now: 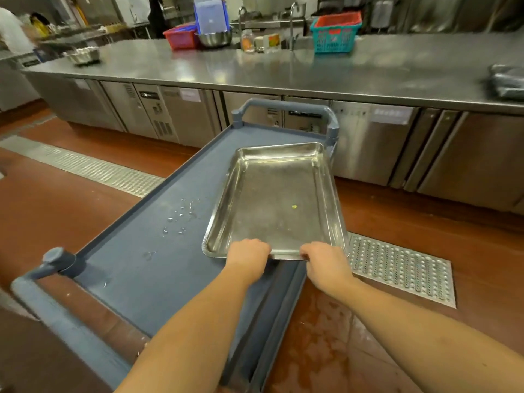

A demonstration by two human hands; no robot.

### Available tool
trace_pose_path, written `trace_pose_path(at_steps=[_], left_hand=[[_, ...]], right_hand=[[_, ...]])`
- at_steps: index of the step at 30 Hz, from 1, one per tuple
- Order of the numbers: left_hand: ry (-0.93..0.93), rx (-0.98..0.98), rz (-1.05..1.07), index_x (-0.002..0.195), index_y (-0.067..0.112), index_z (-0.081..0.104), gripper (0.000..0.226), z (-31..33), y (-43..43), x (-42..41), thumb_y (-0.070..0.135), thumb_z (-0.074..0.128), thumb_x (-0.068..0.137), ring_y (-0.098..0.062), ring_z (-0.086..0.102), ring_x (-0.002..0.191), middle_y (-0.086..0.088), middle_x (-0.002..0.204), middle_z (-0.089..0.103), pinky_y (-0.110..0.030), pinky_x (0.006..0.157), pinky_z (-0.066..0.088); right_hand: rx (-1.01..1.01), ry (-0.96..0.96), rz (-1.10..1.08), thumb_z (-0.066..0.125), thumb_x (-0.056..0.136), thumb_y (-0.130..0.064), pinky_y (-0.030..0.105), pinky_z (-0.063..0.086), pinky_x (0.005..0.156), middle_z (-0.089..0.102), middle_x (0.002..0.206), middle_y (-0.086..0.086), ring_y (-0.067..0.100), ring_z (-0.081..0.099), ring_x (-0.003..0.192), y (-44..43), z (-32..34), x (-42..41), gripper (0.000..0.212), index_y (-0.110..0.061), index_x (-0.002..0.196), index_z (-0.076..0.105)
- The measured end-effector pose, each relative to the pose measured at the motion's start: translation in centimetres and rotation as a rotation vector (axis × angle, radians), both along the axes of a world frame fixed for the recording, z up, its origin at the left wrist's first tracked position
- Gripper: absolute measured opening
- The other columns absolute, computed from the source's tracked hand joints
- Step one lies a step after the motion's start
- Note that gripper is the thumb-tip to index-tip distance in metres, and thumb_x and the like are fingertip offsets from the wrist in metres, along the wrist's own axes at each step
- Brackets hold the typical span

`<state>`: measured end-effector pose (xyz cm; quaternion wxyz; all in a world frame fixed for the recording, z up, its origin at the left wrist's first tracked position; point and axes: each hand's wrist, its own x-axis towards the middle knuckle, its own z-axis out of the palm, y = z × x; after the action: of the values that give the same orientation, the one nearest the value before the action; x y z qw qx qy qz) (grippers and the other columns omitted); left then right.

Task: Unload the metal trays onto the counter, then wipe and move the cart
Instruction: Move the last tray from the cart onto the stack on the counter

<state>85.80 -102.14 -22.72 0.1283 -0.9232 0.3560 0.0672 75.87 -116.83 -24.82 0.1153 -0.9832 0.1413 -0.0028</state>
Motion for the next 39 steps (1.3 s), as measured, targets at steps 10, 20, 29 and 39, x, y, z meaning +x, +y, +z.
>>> trace_pose_path(at_steps=[10,20,29,39], left_hand=[[0.064,-0.259,0.006,0.115,0.022,0.059,0.026,-2.0,1.4,0.1,0.021,0.046,0.092,-0.025,0.051,0.110,-0.001,0.116,0.059,-0.035,0.087,0.036],[-0.005,-0.498,0.032,0.099,0.019,0.055,0.026,-1.6,3.0,-1.1,0.041,0.050,0.085,-0.021,0.047,0.096,0.002,0.099,0.055,-0.032,0.079,0.035],[0.527,-0.793,0.524,0.065,0.017,0.052,0.040,-1.3,0.1,-4.0,0.045,0.045,0.093,-0.027,0.059,0.077,-0.004,0.075,0.063,-0.035,0.072,0.049],[1.112,-1.622,1.337,0.097,0.012,0.053,0.039,0.1,-3.1,-2.4,0.050,0.058,0.090,-0.026,0.065,0.092,-0.003,0.093,0.060,-0.034,0.073,0.054]], right_hand=[[0.057,-0.053,0.018,0.053,0.086,-0.048,0.031,0.033,0.081,0.057,0.081,-0.013,0.012,0.056,0.084,2.9,-4.2,-2.8,0.023,-0.029,0.080,0.064],[1.713,-0.223,-1.047,0.059,0.091,-0.040,0.034,0.053,0.068,0.063,0.120,0.010,0.019,0.066,0.093,3.7,-2.9,3.2,0.044,-0.014,0.126,0.053],[1.813,-0.262,-1.134,0.052,0.092,-0.012,0.023,0.054,0.042,0.065,0.104,0.017,0.018,0.064,0.068,2.5,-1.3,4.5,0.031,-0.005,0.123,0.050],[1.771,-0.308,-1.248,0.047,0.081,-0.009,0.014,0.040,0.032,0.069,0.110,0.010,0.021,0.071,0.055,0.4,0.4,3.8,0.039,-0.012,0.119,0.057]])
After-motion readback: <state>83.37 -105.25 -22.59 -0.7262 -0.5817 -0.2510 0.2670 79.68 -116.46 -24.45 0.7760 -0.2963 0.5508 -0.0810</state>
